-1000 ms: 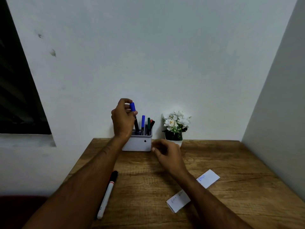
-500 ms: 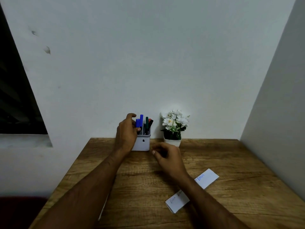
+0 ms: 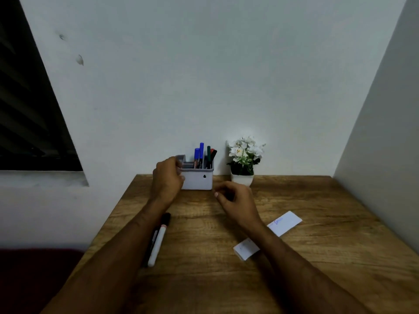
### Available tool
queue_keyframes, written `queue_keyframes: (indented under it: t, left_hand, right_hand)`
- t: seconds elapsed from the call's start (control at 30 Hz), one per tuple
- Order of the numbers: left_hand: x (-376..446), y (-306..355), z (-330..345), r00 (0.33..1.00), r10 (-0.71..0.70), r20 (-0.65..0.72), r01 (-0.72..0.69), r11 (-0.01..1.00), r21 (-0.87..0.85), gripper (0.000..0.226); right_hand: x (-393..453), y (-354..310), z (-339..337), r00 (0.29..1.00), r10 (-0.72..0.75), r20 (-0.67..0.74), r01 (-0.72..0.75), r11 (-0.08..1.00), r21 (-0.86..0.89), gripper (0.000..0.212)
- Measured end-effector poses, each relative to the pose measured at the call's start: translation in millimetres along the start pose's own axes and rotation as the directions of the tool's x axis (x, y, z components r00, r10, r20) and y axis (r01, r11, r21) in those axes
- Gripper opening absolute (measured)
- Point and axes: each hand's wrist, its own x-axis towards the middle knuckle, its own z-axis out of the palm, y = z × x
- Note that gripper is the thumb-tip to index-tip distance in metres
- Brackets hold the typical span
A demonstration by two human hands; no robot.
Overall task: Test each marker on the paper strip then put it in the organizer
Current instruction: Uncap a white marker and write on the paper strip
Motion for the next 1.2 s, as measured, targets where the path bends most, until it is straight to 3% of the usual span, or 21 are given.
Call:
queue_keyframes:
  t: [0.1, 0.23, 0.4, 0.67, 0.8, 0.97, 1.13, 1.2]
  left_hand:
    - [-11, -9, -22, 0.968, -0.118, 0.221, 0.059, 0.965, 0.257, 0.019]
    - [-30, -6, -41, 0.918, -0.188, 0.350, 0.000, 0.881, 0.474, 0.026]
    - [-51, 3, -39, 0.916, -0.229, 0.330, 0.020, 0.847, 0.531, 0.043]
    - [-72, 22, -34, 0.905, -0.240, 0.350, -0.042, 0.770, 0.636, 0.034]
    - [-74, 24, -28, 0.907, -0.207, 0.367, -0.072, 0.782, 0.619, 0.022]
    - [-71, 35, -30, 0.891, -0.256, 0.374, -0.001, 0.824, 0.566, 0.023]
    - [-56, 49, -32, 0.868, -0.258, 0.424, 0.094, 0.924, 0.370, 0.022]
    - [-52, 57, -33, 0.855, -0.264, 0.446, 0.184, 0.959, 0.215, 0.015]
  right_hand:
    - [-8, -6, 2, 1.000, -0.009, 0.009, 0.009, 1.000, 0.003, 0.020]
    - [-18, -14, 5, 1.000, -0.031, -0.001, 0.031, 0.999, 0.011, 0.018]
    - [-27, -19, 6, 1.000, -0.015, 0.008, 0.015, 0.999, 0.034, 0.017]
    - [-38, -21, -3, 0.999, 0.022, 0.027, -0.024, 0.999, 0.041, 0.018]
    - [-41, -21, -6, 0.999, 0.034, 0.034, -0.035, 0.998, 0.043, 0.018]
    - [-41, -20, -8, 0.998, 0.041, 0.038, -0.043, 0.998, 0.043, 0.019]
    - [-39, -21, -7, 0.998, 0.057, 0.022, -0.058, 0.997, 0.048, 0.017]
    - [-39, -21, -7, 0.997, 0.068, 0.021, -0.069, 0.995, 0.069, 0.014]
